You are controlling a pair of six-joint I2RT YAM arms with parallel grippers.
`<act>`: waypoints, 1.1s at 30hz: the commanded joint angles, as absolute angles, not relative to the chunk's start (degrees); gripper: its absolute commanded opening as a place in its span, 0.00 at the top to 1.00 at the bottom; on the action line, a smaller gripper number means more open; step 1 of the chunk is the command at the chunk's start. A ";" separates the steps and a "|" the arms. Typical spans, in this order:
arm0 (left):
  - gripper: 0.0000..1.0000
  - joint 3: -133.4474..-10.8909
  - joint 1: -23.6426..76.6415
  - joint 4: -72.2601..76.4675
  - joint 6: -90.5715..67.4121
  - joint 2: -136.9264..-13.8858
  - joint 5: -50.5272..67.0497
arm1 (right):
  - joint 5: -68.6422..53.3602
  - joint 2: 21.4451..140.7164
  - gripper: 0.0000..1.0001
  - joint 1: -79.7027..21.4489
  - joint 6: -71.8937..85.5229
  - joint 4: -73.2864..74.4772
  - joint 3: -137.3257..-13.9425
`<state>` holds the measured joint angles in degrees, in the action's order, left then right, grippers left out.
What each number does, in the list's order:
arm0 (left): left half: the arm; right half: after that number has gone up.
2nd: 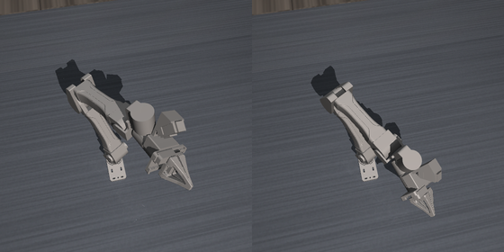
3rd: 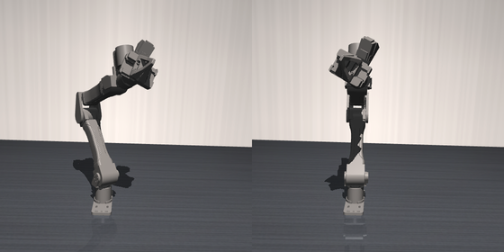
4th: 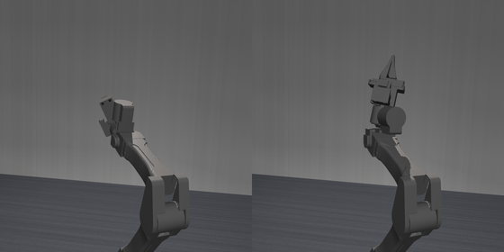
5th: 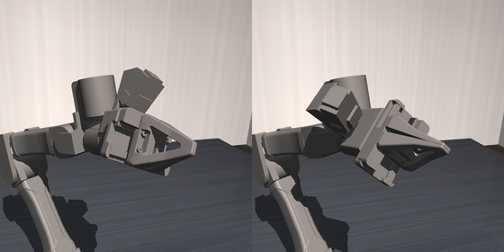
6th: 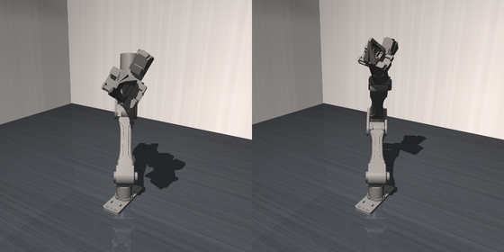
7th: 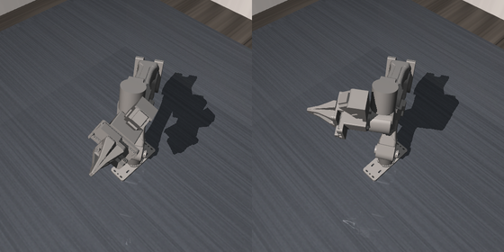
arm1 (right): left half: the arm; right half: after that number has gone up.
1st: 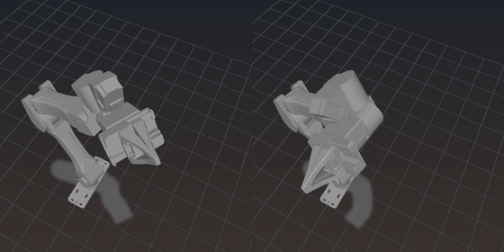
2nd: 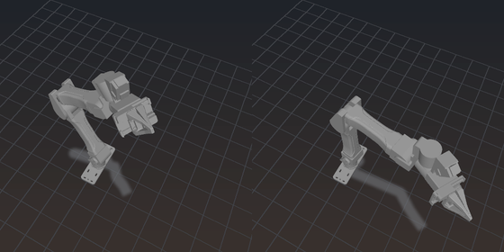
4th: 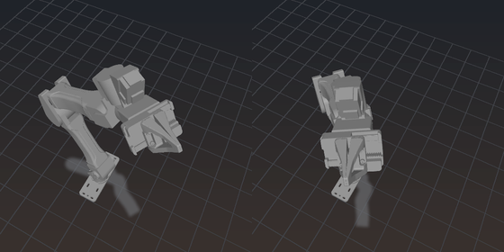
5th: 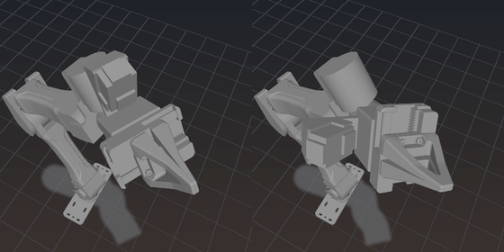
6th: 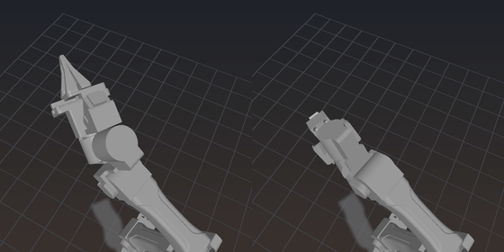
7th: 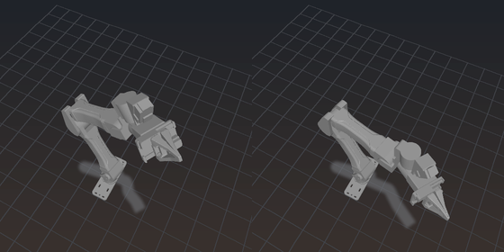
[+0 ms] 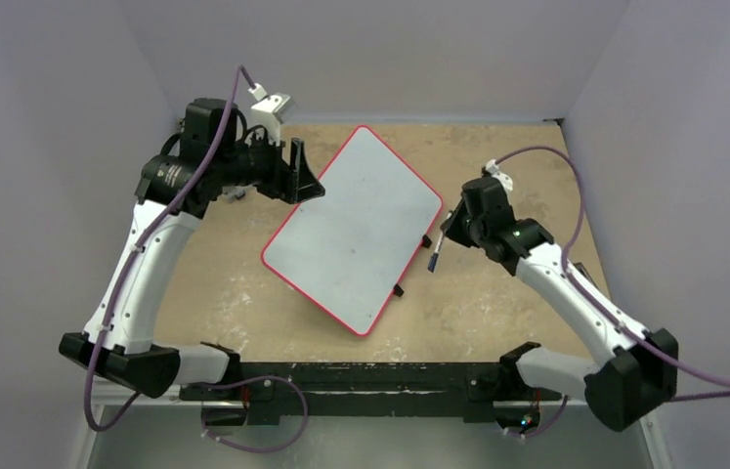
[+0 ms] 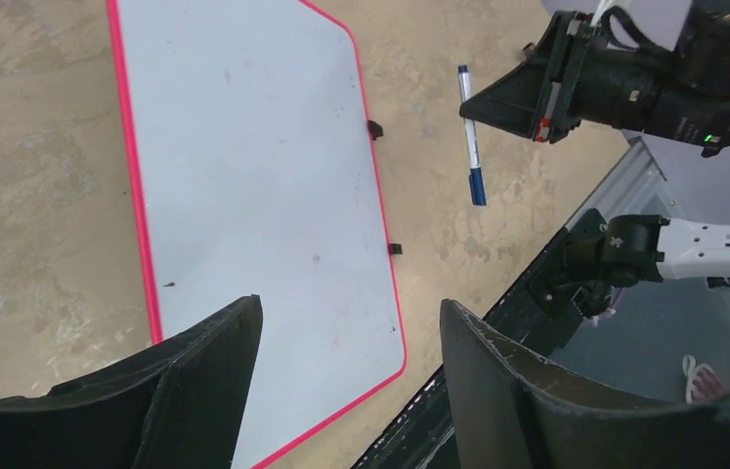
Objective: Write a sentence on the whiteboard
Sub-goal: Pick up the whiteboard marker from the center of the board, then pass from the right arm to the left
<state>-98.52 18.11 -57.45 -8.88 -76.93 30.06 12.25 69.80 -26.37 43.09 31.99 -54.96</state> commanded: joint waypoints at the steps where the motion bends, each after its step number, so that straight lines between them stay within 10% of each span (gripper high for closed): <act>1: 0.34 -94.34 22.05 -46.40 -14.34 -73.32 33.65 | 11.47 60.50 1.00 -26.71 54.48 29.12 -57.66; 33: 0.50 -75.22 39.68 8.16 -40.93 -76.15 21.97 | 14.97 53.69 1.00 -26.72 95.80 25.52 -64.83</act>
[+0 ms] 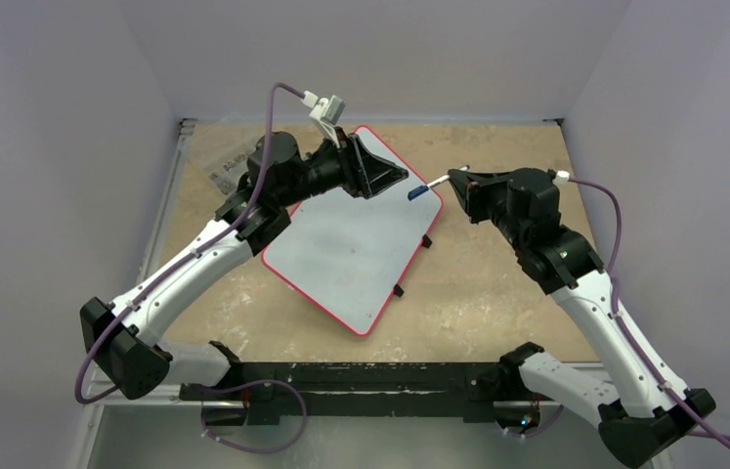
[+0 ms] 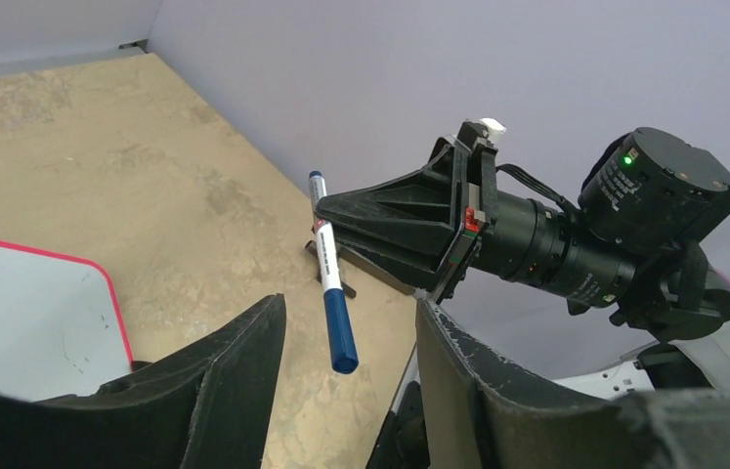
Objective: Write a sentence on the whiteboard
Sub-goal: Pass from the right arm to the left
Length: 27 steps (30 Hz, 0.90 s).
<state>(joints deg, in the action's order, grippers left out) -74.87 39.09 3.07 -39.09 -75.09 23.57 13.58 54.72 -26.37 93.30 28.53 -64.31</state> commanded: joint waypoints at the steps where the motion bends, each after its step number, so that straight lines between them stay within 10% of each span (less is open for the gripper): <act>1: 0.50 -75.35 39.98 8.11 -40.89 -76.39 21.93 | 14.97 53.78 1.00 -26.71 95.80 25.45 -65.05; 27: 0.54 -74.26 44.30 8.20 -40.78 -79.21 19.30 | 15.56 53.34 1.00 -26.71 96.23 22.65 -64.28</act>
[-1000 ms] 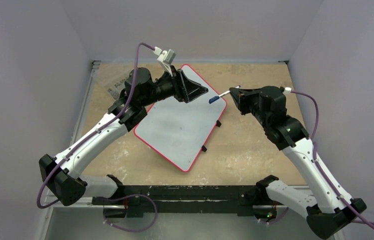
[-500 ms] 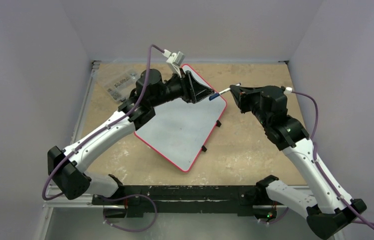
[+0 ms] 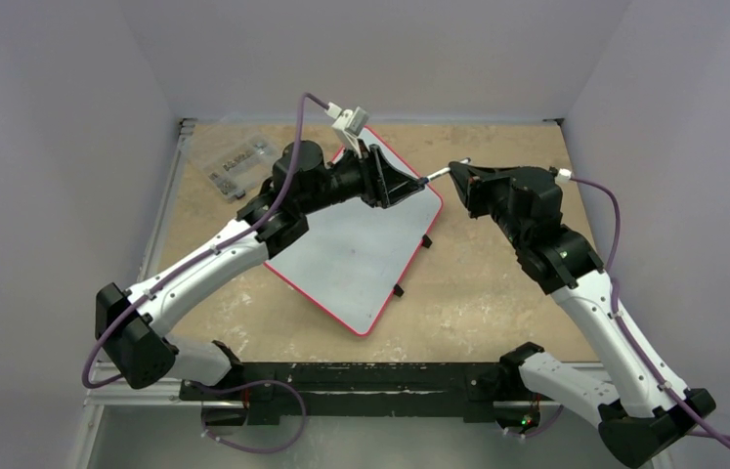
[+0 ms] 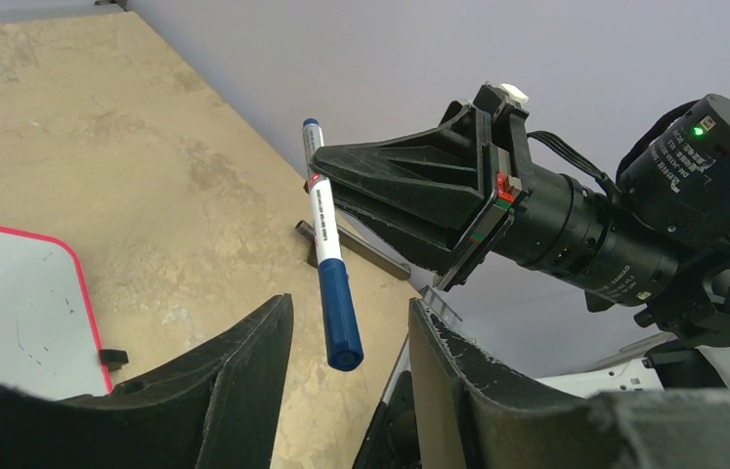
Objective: Write a sentence on the whiteboard
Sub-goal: Pass from the right arm to the left
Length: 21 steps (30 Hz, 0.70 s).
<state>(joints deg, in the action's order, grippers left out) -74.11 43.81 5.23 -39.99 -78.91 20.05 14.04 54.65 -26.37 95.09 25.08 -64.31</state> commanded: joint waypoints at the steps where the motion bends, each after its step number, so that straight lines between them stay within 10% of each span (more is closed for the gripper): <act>1: 0.54 -74.64 44.30 7.65 -40.66 -79.39 19.33 | 15.66 53.35 1.00 -26.70 96.28 22.60 -64.25; 21: 0.69 -77.16 45.21 5.87 -41.36 -81.79 19.66 | 16.01 51.98 1.00 -26.72 97.06 20.48 -61.50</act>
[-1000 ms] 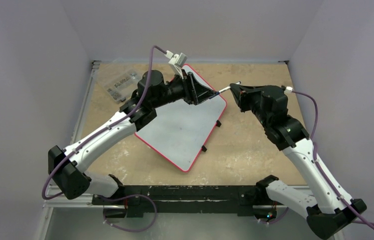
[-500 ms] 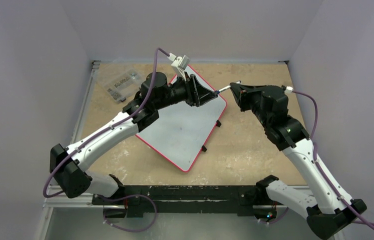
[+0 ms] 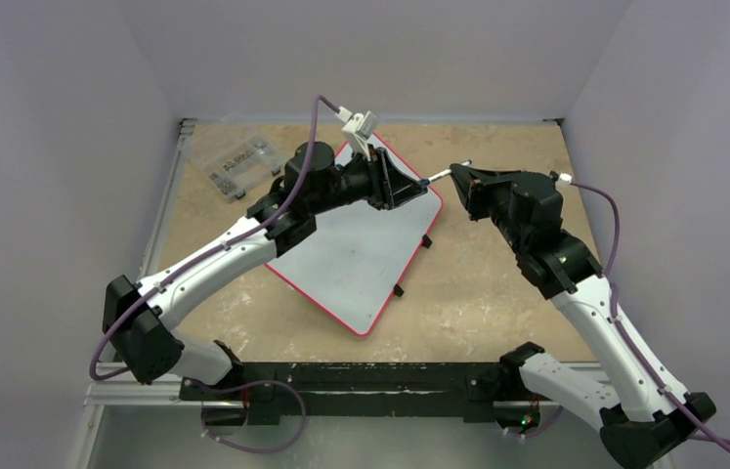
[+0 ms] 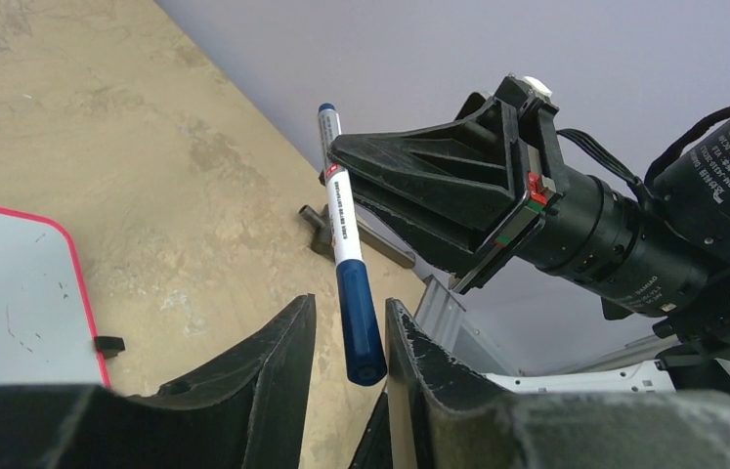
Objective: Write a sentence on the whiteboard
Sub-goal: Pass from the right arm to the left, then pass from the left arm to the right
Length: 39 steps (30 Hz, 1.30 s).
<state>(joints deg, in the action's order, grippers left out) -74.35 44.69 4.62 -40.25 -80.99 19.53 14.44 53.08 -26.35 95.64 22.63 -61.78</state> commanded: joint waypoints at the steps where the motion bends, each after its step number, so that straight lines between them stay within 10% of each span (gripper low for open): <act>1: 0.69 -77.17 45.31 5.81 -41.39 -81.83 19.60 | 16.00 51.95 1.00 -26.65 97.04 20.32 -61.49; 16: 1.00 -78.49 45.75 4.40 -39.15 -81.23 19.85 | 10.74 49.50 1.00 -26.65 89.67 11.55 -56.90; 21: 1.00 -80.02 45.64 1.91 -36.56 -80.47 22.41 | 7.64 47.29 0.24 -26.61 81.67 8.25 -54.98; 23: 1.00 -80.93 45.54 0.72 -35.50 -80.17 24.02 | 7.47 45.74 0.14 -26.63 77.93 6.51 -53.89; 39: 1.00 -89.99 39.93 -9.25 -32.22 -79.96 42.04 | -13.94 43.00 0.16 -26.52 44.41 -2.30 -56.17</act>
<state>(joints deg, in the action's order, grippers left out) -86.24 41.74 -8.10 -33.19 -81.95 34.83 -3.75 40.51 -26.61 55.46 -0.54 -52.84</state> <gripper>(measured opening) 0.152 0.868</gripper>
